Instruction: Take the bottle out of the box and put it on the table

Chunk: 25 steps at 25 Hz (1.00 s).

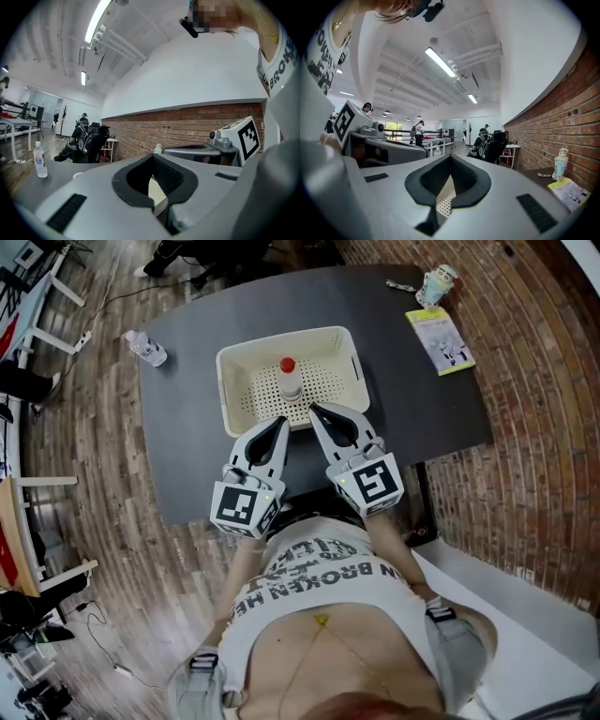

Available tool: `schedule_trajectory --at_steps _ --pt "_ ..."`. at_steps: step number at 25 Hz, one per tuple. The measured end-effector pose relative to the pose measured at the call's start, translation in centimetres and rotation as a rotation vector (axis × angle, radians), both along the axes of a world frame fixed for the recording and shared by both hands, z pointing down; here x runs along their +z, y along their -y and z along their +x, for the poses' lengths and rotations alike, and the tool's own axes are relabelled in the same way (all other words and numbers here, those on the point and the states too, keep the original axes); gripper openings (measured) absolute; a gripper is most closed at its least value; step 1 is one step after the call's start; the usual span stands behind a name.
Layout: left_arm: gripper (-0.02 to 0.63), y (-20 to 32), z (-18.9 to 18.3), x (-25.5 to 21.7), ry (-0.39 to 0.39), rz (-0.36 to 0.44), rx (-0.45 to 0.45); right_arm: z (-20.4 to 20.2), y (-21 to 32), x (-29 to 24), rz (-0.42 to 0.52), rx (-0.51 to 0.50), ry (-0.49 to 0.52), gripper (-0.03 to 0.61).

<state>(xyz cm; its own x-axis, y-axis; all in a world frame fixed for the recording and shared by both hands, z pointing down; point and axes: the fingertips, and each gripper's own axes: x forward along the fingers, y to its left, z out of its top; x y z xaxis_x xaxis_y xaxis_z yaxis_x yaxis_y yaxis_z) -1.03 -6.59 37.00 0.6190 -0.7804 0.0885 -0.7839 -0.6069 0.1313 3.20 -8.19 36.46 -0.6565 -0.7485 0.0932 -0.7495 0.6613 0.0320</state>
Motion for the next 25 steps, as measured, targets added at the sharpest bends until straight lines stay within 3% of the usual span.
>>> schedule_trajectory --at_steps 15,25 --pt "0.006 3.9 2.6 1.4 0.045 -0.023 -0.075 2.5 3.3 1.7 -0.04 -0.075 -0.018 0.008" --pt "0.006 5.9 2.3 2.2 0.049 -0.044 -0.111 2.4 5.5 2.3 -0.054 -0.11 -0.009 0.009"
